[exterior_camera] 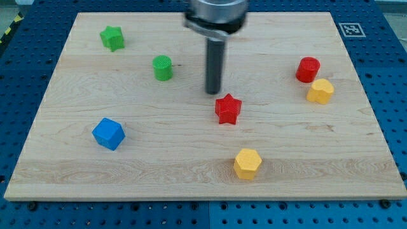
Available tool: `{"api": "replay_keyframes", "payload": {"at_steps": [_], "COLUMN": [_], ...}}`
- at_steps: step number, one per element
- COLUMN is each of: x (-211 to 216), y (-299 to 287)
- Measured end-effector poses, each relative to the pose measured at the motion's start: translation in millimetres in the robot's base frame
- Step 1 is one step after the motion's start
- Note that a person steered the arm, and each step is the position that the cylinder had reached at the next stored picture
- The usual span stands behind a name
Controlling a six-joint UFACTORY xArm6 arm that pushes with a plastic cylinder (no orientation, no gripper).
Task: Push the red star towards the yellow heart
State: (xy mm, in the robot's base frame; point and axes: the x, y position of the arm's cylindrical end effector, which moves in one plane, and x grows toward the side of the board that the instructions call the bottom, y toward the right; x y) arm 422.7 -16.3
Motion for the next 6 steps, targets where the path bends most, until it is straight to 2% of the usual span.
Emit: {"api": "replay_keyframes", "payload": {"at_steps": [1, 2, 4, 6], "x": [33, 42, 54, 61], "y": [-33, -33, 38, 85]}}
